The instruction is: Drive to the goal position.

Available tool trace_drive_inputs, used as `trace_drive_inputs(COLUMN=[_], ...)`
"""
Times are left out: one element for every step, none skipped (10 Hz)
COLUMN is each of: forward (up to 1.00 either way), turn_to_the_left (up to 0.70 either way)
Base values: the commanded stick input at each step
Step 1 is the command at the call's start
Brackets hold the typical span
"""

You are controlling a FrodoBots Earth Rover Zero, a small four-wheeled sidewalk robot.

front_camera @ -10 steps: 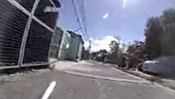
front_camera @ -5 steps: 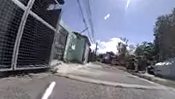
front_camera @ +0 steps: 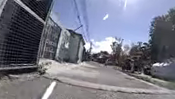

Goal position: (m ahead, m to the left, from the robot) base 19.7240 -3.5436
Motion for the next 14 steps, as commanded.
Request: trace_drive_inputs(forward=[0.70, 0.70, 0.70, 0.70, 0.70, 0.70, 0.70, 0.70, 0.70, 0.70, 0.70, 0.70, 0.70, 0.70], turn_to_the_left=[0.00, 0.01, 0.03, -0.17, -0.35, -0.35, -0.35, -0.35, -0.35, -0.35, -0.35, -0.35, 0.13, 0.17])
